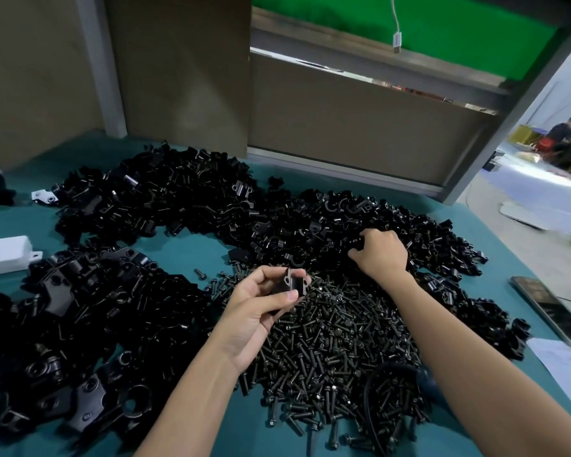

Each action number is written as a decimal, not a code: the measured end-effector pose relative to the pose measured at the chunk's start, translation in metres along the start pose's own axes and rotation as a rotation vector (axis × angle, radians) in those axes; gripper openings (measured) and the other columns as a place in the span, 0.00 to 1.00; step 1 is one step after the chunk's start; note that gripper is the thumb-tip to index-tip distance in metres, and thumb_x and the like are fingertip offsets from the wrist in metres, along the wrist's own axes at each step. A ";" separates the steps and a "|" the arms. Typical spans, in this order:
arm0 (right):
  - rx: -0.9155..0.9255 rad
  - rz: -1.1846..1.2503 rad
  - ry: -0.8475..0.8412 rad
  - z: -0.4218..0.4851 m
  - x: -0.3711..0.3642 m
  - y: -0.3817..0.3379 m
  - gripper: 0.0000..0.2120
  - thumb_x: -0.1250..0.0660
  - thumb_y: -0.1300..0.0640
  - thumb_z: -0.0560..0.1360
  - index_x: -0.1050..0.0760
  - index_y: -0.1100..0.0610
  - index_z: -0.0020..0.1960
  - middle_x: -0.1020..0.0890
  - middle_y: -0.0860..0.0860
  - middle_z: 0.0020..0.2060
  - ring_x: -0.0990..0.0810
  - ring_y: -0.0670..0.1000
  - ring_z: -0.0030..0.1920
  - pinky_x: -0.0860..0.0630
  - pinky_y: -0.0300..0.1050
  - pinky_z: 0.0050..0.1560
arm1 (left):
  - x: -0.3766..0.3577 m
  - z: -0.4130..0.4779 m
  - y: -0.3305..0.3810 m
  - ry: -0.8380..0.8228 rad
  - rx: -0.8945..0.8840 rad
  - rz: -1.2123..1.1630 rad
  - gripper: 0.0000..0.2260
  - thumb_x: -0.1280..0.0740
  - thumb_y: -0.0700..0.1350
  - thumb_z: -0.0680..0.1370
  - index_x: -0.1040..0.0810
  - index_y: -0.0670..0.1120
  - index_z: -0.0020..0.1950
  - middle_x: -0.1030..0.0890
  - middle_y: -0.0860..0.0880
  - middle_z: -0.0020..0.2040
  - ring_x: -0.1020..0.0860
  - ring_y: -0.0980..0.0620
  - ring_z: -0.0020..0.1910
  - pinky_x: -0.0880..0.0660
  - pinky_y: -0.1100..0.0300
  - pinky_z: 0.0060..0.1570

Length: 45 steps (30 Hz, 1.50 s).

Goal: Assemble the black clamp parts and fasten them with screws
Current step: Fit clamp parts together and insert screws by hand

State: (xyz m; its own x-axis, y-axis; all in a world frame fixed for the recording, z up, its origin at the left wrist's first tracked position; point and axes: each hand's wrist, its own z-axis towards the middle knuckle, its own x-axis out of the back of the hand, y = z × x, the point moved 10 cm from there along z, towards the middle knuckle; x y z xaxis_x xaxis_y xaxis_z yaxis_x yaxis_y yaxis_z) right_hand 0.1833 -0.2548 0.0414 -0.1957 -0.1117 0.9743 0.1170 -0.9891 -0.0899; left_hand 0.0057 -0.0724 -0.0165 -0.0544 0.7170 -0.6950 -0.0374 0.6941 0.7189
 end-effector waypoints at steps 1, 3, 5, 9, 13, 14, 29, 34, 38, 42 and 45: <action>-0.013 0.026 0.002 0.000 0.001 0.002 0.16 0.31 0.54 0.76 0.21 0.63 0.59 0.17 0.58 0.43 0.23 0.61 0.56 0.29 0.47 0.40 | 0.000 0.000 0.000 -0.001 0.001 -0.007 0.16 0.29 0.32 0.68 0.25 0.40 0.54 0.16 0.39 0.58 0.19 0.43 0.61 0.20 0.59 0.55; -0.015 0.073 0.019 -0.001 0.005 0.005 0.13 0.34 0.58 0.77 0.21 0.63 0.58 0.16 0.58 0.42 0.22 0.61 0.52 0.25 0.49 0.40 | 0.000 0.000 0.000 0.005 0.002 -0.032 0.16 0.29 0.32 0.68 0.25 0.39 0.55 0.17 0.39 0.59 0.19 0.42 0.61 0.19 0.59 0.53; -0.015 0.131 0.074 -0.004 0.012 0.008 0.13 0.38 0.61 0.78 0.22 0.61 0.61 0.15 0.58 0.45 0.21 0.61 0.51 0.25 0.49 0.41 | 0.000 0.000 0.000 0.017 0.001 -0.061 0.18 0.29 0.32 0.69 0.26 0.37 0.57 0.17 0.38 0.59 0.19 0.42 0.61 0.19 0.59 0.52; -0.066 0.251 0.124 -0.013 0.025 0.019 0.14 0.40 0.65 0.78 0.24 0.56 0.62 0.18 0.53 0.47 0.22 0.57 0.45 0.31 0.47 0.40 | -0.002 0.000 0.000 0.026 -0.008 -0.090 0.20 0.31 0.32 0.71 0.28 0.34 0.62 0.17 0.36 0.59 0.19 0.41 0.61 0.19 0.58 0.53; -0.172 1.019 -0.006 -0.038 0.019 0.019 0.11 0.42 0.68 0.81 0.25 0.57 0.57 0.18 0.54 0.50 0.16 0.49 0.37 0.19 0.48 0.39 | -0.002 0.001 -0.002 0.036 -0.007 -0.103 0.18 0.33 0.33 0.72 0.27 0.34 0.62 0.17 0.37 0.59 0.18 0.41 0.60 0.19 0.58 0.53; -0.160 1.171 -0.067 -0.048 0.016 0.009 0.11 0.42 0.68 0.82 0.24 0.57 0.56 0.18 0.55 0.49 0.16 0.48 0.36 0.20 0.43 0.37 | -0.002 0.002 -0.002 0.037 -0.007 -0.099 0.18 0.33 0.33 0.72 0.27 0.34 0.62 0.17 0.37 0.59 0.18 0.41 0.60 0.19 0.58 0.53; 0.214 1.165 -0.254 -0.109 0.028 -0.084 0.13 0.37 0.68 0.80 0.17 0.54 0.52 0.16 0.48 0.39 0.21 0.49 0.29 0.26 0.40 0.29 | -0.014 -0.001 -0.002 -0.023 -0.029 0.094 0.11 0.38 0.39 0.83 0.22 0.44 0.64 0.16 0.43 0.58 0.17 0.46 0.56 0.20 0.60 0.53; 0.083 1.132 -0.092 -0.110 0.024 -0.071 0.04 0.30 0.61 0.77 0.20 0.55 0.45 0.18 0.47 0.31 0.20 0.46 0.27 0.25 0.38 0.28 | -0.013 0.000 0.001 -0.009 -0.098 0.200 0.11 0.38 0.38 0.83 0.21 0.48 0.62 0.16 0.48 0.58 0.18 0.47 0.60 0.22 0.57 0.60; -0.038 1.218 -0.120 -0.120 0.011 -0.071 0.13 0.35 0.50 0.81 0.20 0.57 0.44 0.21 0.50 0.27 0.23 0.49 0.25 0.30 0.39 0.23 | -0.011 -0.002 0.007 0.030 -0.161 0.402 0.12 0.36 0.40 0.83 0.21 0.55 0.61 0.16 0.53 0.56 0.19 0.53 0.60 0.23 0.56 0.62; -0.128 1.203 -0.204 -0.125 0.003 -0.074 0.21 0.35 0.39 0.78 0.19 0.58 0.43 0.21 0.50 0.25 0.24 0.48 0.24 0.32 0.37 0.22 | -0.015 -0.005 0.012 0.062 -0.226 0.667 0.16 0.35 0.40 0.82 0.23 0.61 0.60 0.20 0.64 0.58 0.25 0.67 0.61 0.28 0.67 0.62; -0.156 1.177 -0.244 -0.125 0.001 -0.074 0.15 0.31 0.43 0.75 0.18 0.56 0.42 0.22 0.49 0.24 0.25 0.47 0.23 0.31 0.37 0.23 | -0.022 -0.006 0.014 0.092 -0.290 0.896 0.20 0.35 0.41 0.82 0.30 0.69 0.58 0.25 0.65 0.59 0.32 0.77 0.60 0.36 0.80 0.55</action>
State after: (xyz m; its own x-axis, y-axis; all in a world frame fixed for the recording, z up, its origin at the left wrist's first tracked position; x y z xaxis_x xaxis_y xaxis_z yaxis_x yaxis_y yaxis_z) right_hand 0.0527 -0.1940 0.0233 0.1421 -0.9461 0.2911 -0.0219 -0.2970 -0.9546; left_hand 0.0004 -0.0787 0.0093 -0.2609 0.9588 0.1124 -0.1899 -0.1651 0.9678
